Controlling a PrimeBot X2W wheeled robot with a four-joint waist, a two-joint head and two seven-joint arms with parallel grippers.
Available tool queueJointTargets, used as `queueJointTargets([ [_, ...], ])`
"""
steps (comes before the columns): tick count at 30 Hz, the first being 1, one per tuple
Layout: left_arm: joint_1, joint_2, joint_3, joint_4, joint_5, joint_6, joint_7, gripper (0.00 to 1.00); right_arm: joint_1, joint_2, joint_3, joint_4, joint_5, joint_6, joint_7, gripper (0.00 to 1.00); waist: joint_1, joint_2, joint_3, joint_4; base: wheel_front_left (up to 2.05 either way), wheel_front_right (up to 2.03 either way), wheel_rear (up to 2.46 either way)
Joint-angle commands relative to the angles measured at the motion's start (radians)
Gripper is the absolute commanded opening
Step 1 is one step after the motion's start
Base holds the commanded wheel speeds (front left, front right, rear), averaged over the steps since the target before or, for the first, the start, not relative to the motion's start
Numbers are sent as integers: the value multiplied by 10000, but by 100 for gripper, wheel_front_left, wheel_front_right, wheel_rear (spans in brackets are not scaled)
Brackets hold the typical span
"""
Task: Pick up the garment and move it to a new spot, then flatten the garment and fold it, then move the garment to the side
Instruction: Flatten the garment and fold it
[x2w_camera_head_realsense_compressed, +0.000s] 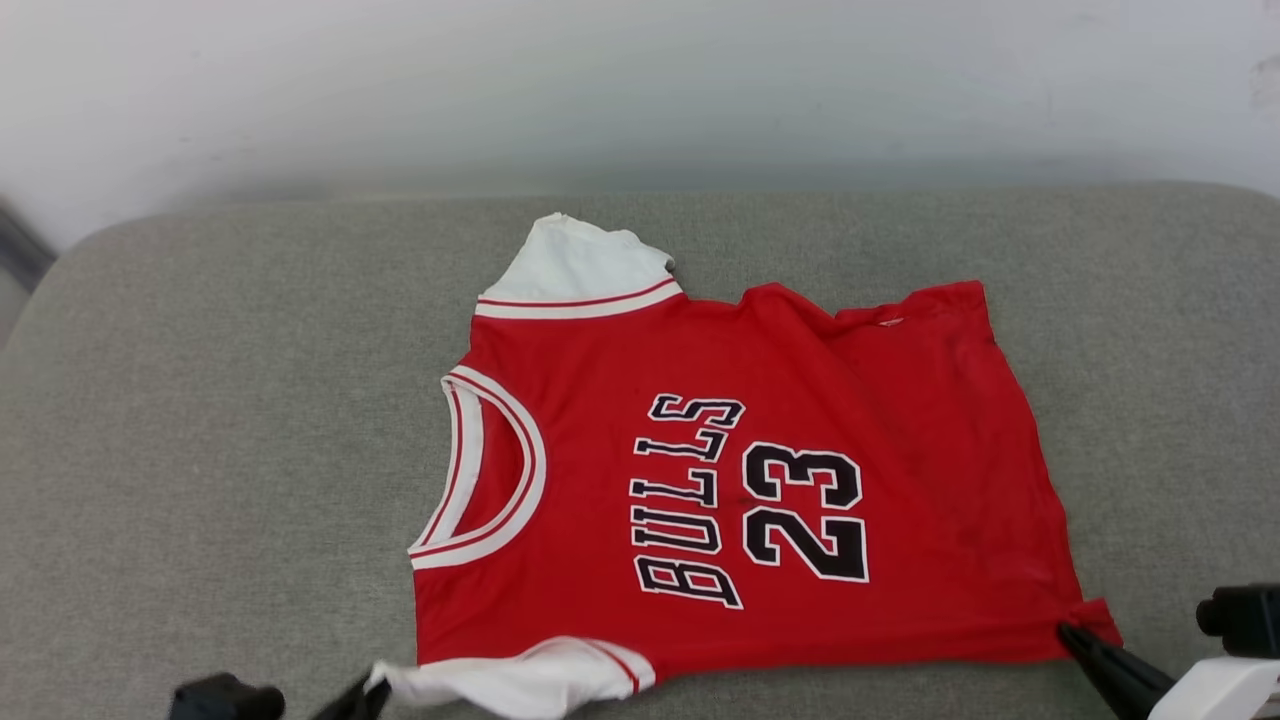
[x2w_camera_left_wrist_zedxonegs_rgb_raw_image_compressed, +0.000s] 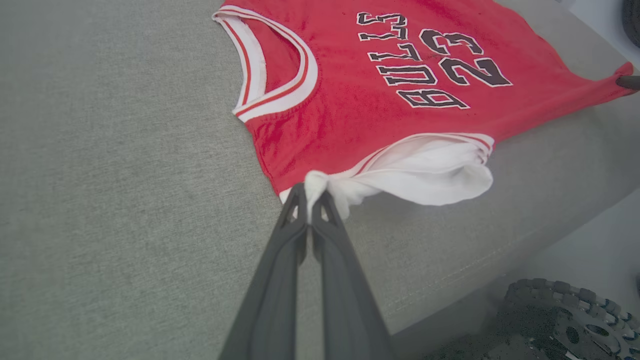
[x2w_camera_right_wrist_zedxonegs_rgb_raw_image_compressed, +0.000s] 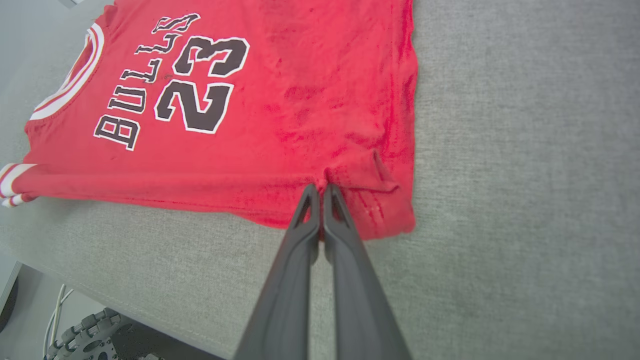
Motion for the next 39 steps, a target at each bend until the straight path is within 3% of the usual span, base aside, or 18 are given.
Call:
queueJointTargets([
  [1, -221, 0, 106, -97, 102, 47, -130, 0, -71, 52, -95, -149, -22, -8, 57, 0, 1, 0, 124, -29, 0, 0, 0],
  [12, -2657, -162, 312, -228, 369, -104, -68, 0, -1383, 242, -531, -845, -815, -8, 955, 0, 1, 0, 1441, -84, 0, 0, 0],
  [26, -5382, -463, -381, 2210, 930, -722, 224, 0, -3472, 214, 271, 287, -1666, -8, 990, 0, 1, 0, 2738, -170, 0, 0, 0],
  [33, -6099, -1084, -851, 3657, 1291, -757, -263, 0, -3834, 260, 708, 1076, -1929, -8, 890, 0, 1, 0, 2727, -104, 0, 0, 0],
  [34, -6156, -1209, -885, 3872, 1306, -735, -374, 35, -3841, 274, 747, 1175, -1945, -8, 854, 0, 1, 0, 2666, -92, 0, 0, 0],
  [35, -6196, -1349, -878, 4081, 1260, -653, -477, 81, -3861, 299, 745, 1267, -1997, -9, 788, 28, 1, 0, 2595, -87, 0, 0, 0],
  [36, -6215, -1490, -836, 4328, 1186, -580, -554, 100, -3895, 325, 748, 1347, -2064, -9, 715, 91, 1, 0, 2508, -92, 0, 0, 0],
  [37, -6195, -1576, -846, 4520, 1162, -547, -596, 100, -3903, 340, 775, 1425, -2109, -9, 683, 100, 1, 0, 2416, -100, 0, 0, 0],
  [39, -6138, -1701, -834, 4791, 1200, -440, -811, 100, -3881, 388, 772, 1516, -2230, -9, 509, 100, 1, 0, 2206, -114, 0, 0, 0],
])
